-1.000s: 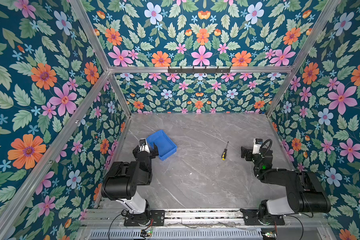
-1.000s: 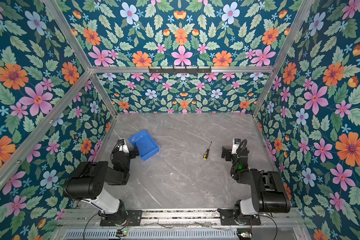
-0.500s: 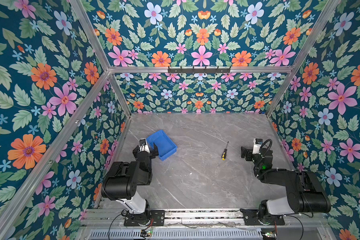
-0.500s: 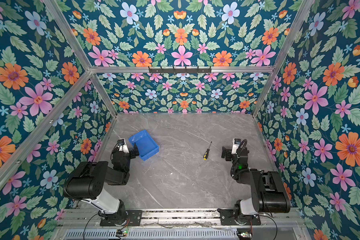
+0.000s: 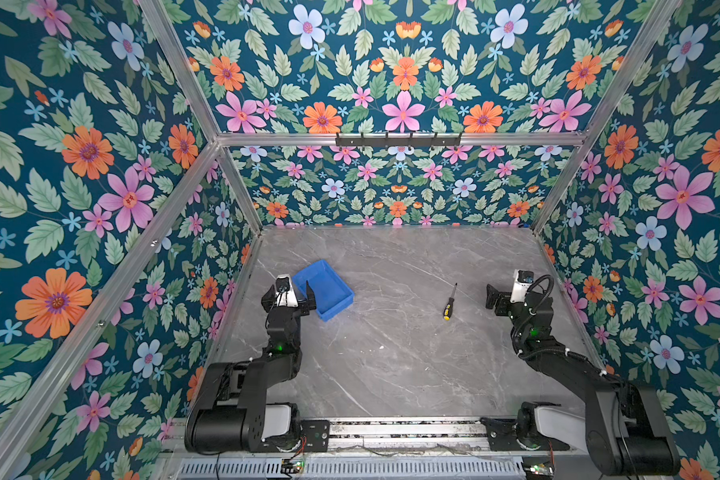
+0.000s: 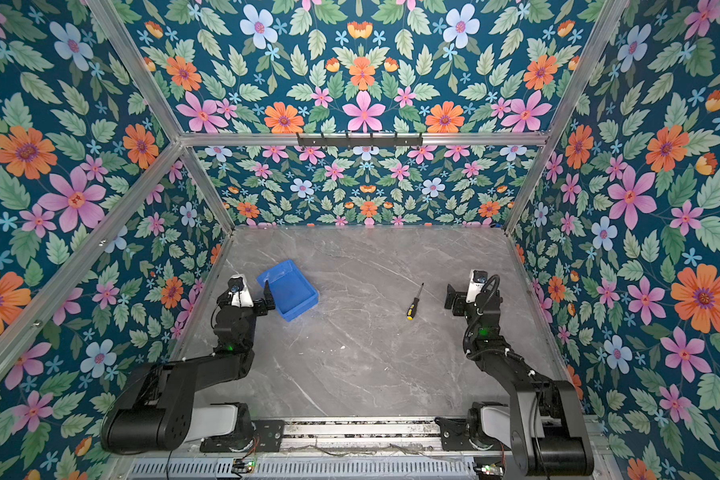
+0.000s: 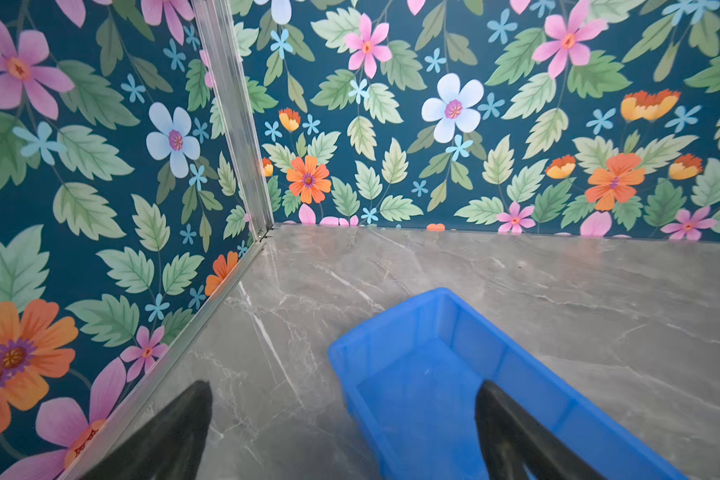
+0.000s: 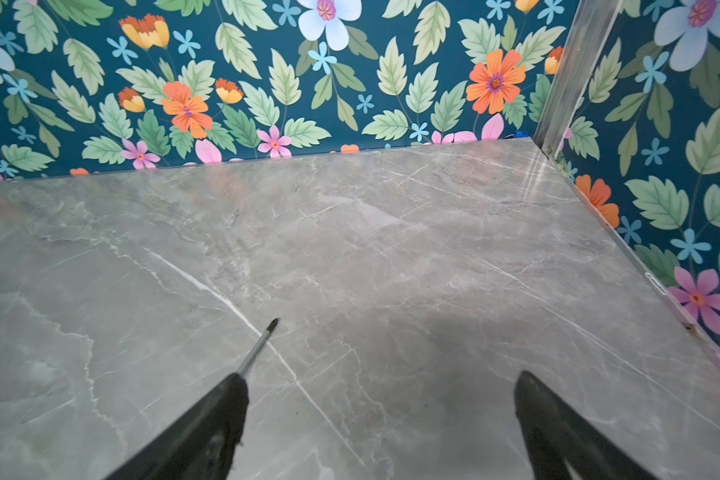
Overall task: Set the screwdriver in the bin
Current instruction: 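Lower the right gripper onto the screwdriver handle while the left arm reaches toward the middle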
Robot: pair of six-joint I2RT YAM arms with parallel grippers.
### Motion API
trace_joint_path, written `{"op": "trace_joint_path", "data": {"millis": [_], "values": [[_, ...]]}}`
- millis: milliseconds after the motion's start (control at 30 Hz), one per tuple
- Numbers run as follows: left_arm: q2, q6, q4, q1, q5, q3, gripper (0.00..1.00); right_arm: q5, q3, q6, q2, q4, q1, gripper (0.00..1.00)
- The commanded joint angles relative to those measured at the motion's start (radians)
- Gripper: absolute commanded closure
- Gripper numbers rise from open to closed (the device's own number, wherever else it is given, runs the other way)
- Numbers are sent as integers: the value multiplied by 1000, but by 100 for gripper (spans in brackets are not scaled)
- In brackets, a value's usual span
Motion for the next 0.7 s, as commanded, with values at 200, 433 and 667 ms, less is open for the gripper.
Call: {"op": "trace_joint_path", "data": {"millis": [200,433,667], "values": [[-134,198,-419,-148,110,152,0,132,188,66,-86,-419,144,1],[-108,212,-496,-325,250,226,0,125,395,243,-5,-720,223,1],[-33,202,-511,-437,411,295,0,126,520,347,156,-852,242,1]]}}
